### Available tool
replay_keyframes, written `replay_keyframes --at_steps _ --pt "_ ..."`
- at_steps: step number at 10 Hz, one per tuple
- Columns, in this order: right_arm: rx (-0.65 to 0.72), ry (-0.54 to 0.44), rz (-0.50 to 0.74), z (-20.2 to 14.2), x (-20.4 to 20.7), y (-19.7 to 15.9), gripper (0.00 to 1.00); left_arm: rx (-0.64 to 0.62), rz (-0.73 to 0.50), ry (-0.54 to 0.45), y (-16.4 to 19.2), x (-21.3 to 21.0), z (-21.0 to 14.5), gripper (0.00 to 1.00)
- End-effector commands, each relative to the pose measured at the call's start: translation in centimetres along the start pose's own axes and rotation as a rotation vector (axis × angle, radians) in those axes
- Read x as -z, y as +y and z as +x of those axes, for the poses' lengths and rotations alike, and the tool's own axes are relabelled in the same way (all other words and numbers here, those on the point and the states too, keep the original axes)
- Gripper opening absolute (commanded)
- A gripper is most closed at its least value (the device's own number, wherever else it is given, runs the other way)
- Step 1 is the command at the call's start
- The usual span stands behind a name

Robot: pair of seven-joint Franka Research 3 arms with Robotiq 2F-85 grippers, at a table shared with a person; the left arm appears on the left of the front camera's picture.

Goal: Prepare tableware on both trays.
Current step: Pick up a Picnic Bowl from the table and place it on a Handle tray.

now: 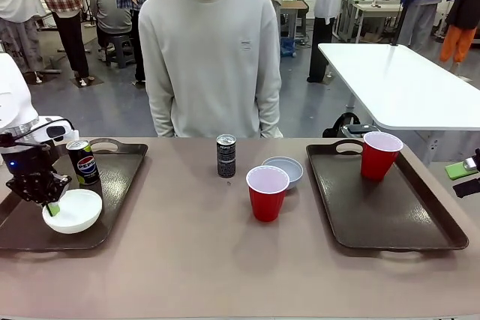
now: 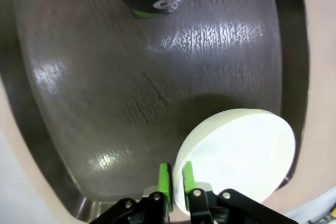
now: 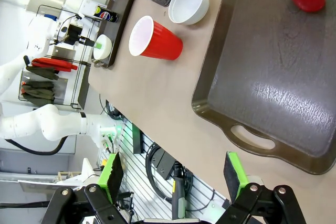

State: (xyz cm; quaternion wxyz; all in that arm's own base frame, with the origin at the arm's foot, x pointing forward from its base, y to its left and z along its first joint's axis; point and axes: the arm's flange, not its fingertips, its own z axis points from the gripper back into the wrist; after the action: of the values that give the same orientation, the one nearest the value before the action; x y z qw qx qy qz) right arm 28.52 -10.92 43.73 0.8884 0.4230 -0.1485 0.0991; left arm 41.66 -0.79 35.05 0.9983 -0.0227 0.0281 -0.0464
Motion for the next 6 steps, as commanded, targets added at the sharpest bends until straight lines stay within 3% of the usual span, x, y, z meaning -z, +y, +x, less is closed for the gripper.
replay_keyframes --at_steps 1,2,3,4,5,6 --pt "-0.003 -0.011 0.021 0.2 0.1 -0.1 1.00 -0.009 0.003 -0.027 -0.2 -2.2 -0.6 0.84" --pt "-0.003 -0.011 0.021 0.2 0.1 -0.1 1.00 0.007 -0.003 -0.033 -0.3 -3.6 -0.9 0.27" --pt "-0.003 -0.011 0.021 0.2 0.1 -0.1 1.00 0.027 -0.012 -0.036 -0.4 -4.9 -1.2 1.00" --pt "-0.003 -0.011 0.021 0.2 0.1 -0.1 1.00 0.056 -0.031 -0.024 -0.8 -6.4 -1.7 0.47" --pt "-0.003 -0.011 0.021 0.2 0.1 -0.1 1.00 0.087 -0.052 -0.018 -1.5 -7.9 -2.3 1.00" --pt "-0.003 -0.011 0.021 0.2 0.1 -0.1 1.00 0.104 -0.061 -0.018 -2.3 -9.2 -2.8 0.67"
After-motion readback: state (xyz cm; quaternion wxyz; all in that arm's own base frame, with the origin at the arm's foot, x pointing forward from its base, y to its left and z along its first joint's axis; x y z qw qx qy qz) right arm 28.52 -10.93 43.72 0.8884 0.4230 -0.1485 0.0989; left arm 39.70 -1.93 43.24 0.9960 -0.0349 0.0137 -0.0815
